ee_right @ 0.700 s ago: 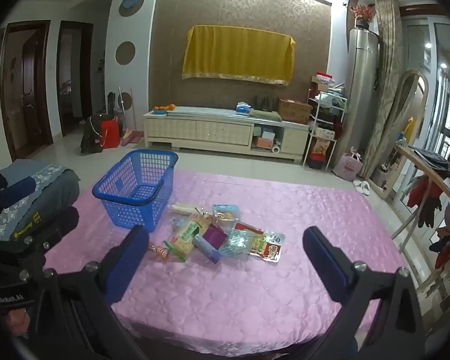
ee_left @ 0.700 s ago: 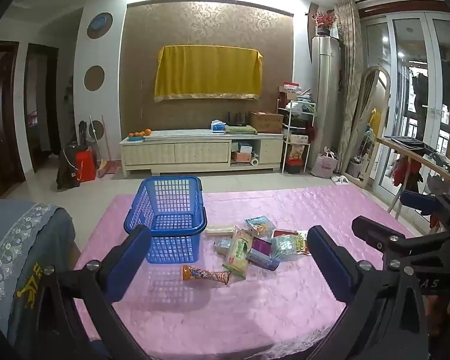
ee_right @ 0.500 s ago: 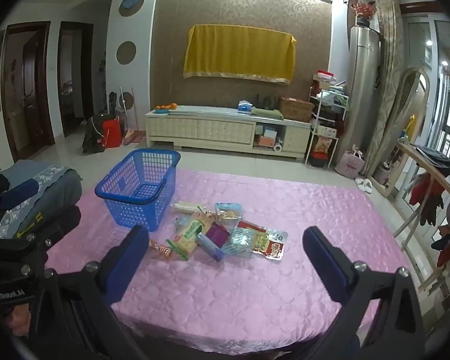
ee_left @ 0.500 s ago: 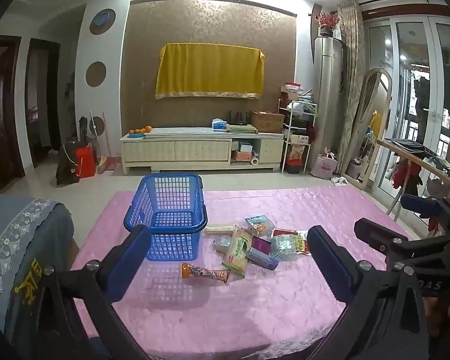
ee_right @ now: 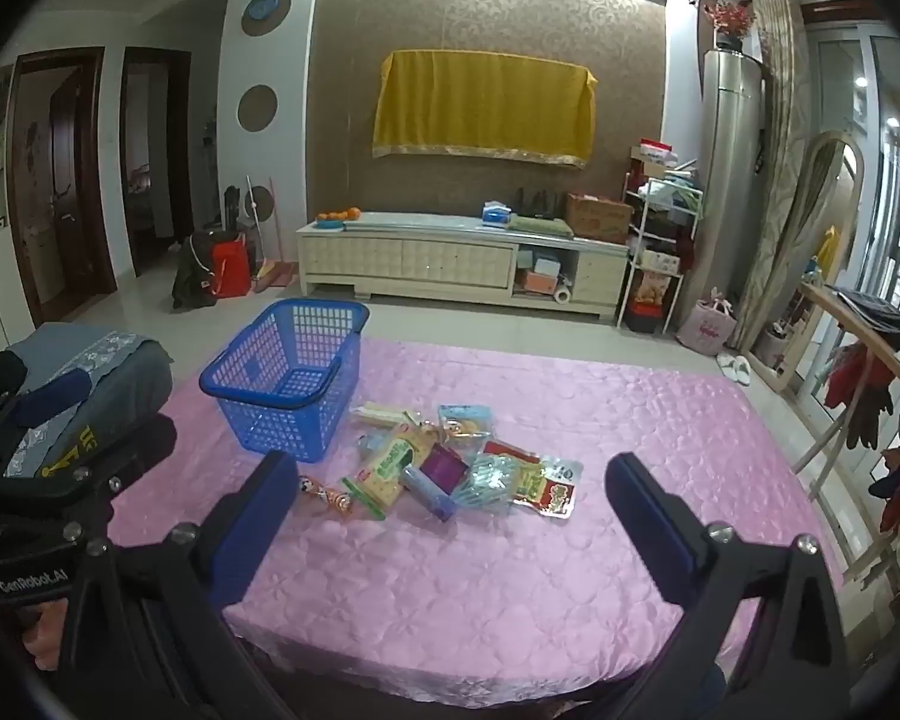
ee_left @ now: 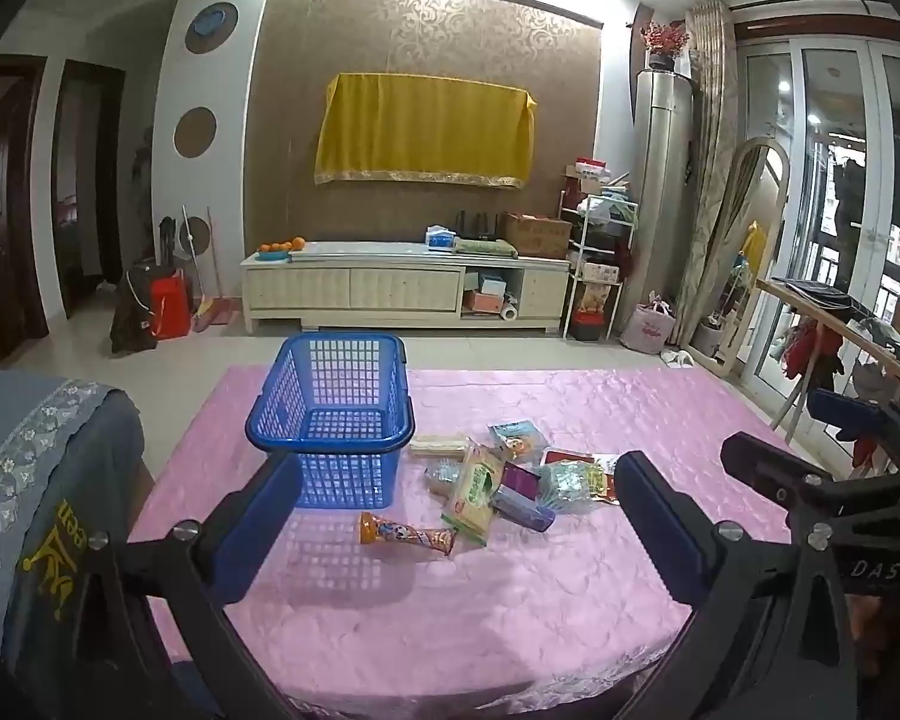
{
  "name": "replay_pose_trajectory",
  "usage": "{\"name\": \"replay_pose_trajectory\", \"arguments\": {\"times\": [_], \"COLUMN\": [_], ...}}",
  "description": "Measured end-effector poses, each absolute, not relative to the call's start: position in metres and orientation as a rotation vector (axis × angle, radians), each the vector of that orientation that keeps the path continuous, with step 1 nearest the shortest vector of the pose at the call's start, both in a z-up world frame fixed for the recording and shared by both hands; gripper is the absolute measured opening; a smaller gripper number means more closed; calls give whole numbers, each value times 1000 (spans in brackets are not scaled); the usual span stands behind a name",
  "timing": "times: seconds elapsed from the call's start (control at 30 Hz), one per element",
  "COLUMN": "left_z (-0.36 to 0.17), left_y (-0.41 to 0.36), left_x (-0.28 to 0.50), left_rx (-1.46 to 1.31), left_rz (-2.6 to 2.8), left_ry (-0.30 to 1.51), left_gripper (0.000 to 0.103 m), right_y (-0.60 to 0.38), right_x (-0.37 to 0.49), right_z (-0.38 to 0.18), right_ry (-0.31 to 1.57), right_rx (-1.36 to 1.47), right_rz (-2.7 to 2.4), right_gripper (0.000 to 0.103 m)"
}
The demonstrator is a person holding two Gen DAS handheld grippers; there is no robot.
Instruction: Organize snacks
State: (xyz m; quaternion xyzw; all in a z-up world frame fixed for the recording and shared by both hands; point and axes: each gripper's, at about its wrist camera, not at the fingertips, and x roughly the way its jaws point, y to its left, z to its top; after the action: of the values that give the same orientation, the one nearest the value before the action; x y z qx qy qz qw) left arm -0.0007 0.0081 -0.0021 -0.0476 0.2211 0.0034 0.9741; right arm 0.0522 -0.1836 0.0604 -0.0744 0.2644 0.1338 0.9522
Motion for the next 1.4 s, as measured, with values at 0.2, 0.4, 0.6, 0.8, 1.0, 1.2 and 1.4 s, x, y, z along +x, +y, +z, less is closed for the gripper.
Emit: {"name": "replay_pose_trajectory", "arguments": {"times": [0.2, 0.4, 0.6, 0.8, 1.0, 1.2, 1.4], "left_z": [-3, -4, -5, -5, -5, -4, -3], "left_y": [7, 8, 7, 7, 8, 8, 9], "left_x": [-1, 0, 0, 0, -2, -4, -4], "left_rx": [-94, -100, -101, -102, -109, -119, -112], "left_rz": [19, 18, 22, 29, 27, 17, 19], "left_ry": [449, 456, 458, 465, 468, 467, 465], "left_gripper": [103, 103, 103, 103, 103, 103, 103], "right_y": [-183, -184, -183, -183, -184, -186, -185], "right_x": [51, 50, 49, 50, 49, 50, 50], "right_z": [60, 59, 59, 59, 61, 60, 60], "right_ry": [549, 549, 556, 556, 558, 562, 564], "right_rx": [-144, -133, -129, -124, -123, -124, -126], "right_rz": [285, 294, 307, 320, 326, 316, 314], "right_gripper": [103, 103, 103, 103, 103, 103, 103]}}
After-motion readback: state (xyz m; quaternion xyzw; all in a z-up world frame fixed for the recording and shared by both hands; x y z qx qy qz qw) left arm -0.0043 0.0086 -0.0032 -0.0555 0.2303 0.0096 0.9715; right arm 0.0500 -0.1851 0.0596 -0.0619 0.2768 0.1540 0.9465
